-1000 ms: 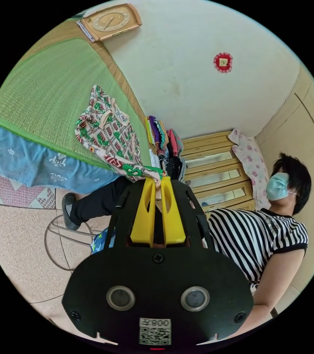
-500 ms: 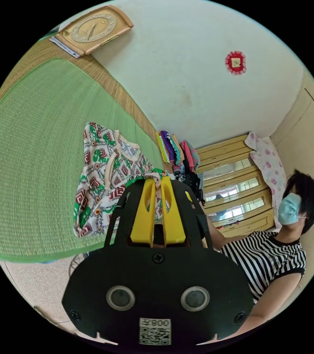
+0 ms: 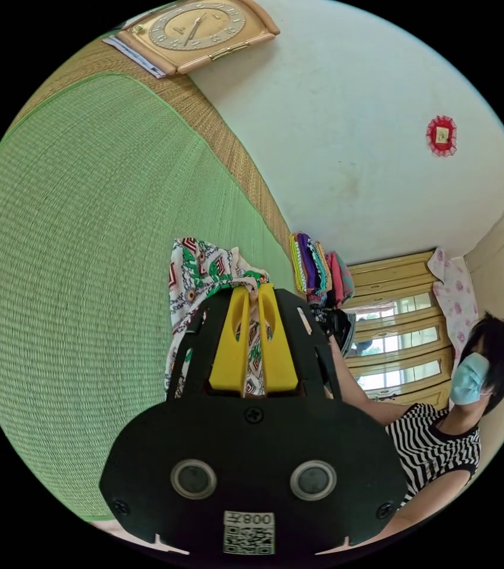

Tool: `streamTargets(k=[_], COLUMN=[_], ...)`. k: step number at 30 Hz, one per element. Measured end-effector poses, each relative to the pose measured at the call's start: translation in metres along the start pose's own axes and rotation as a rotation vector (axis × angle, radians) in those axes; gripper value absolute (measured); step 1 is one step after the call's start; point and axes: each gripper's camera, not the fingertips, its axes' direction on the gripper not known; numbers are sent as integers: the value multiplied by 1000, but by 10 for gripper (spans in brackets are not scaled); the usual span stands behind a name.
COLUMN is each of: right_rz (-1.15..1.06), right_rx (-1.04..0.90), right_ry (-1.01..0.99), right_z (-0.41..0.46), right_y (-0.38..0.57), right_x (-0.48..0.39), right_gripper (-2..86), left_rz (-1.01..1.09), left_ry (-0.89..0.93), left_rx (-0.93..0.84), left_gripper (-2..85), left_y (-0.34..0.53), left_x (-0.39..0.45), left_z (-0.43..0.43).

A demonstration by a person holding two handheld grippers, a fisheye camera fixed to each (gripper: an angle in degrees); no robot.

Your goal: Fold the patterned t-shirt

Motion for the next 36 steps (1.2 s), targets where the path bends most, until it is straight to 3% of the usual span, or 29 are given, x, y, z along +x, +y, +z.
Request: streamTargets(k=[5, 11, 25, 31, 36], right_rz=[68, 154, -12, -384, -659], right_rx=[-10, 63, 239, -16, -159], right_ry=[34, -41, 251, 694, 986], right_z=[24, 53, 129, 262, 362], right_y=[-34, -58, -35, -32, -27], right_x=[14, 33, -42, -124, -156], right_gripper=[9, 7, 6, 35, 59], left_rz=[-50, -130, 33, 308, 571], left_ry=[-48, -59, -167, -384, -601], left_rx=[-36, 52, 213, -131, -291], left_gripper=[31, 31, 46, 63, 79], left_y=[-26, -41, -1, -19, -29], left_x=[4, 13, 130, 206, 264], left_z=[22, 35, 71, 159, 227])
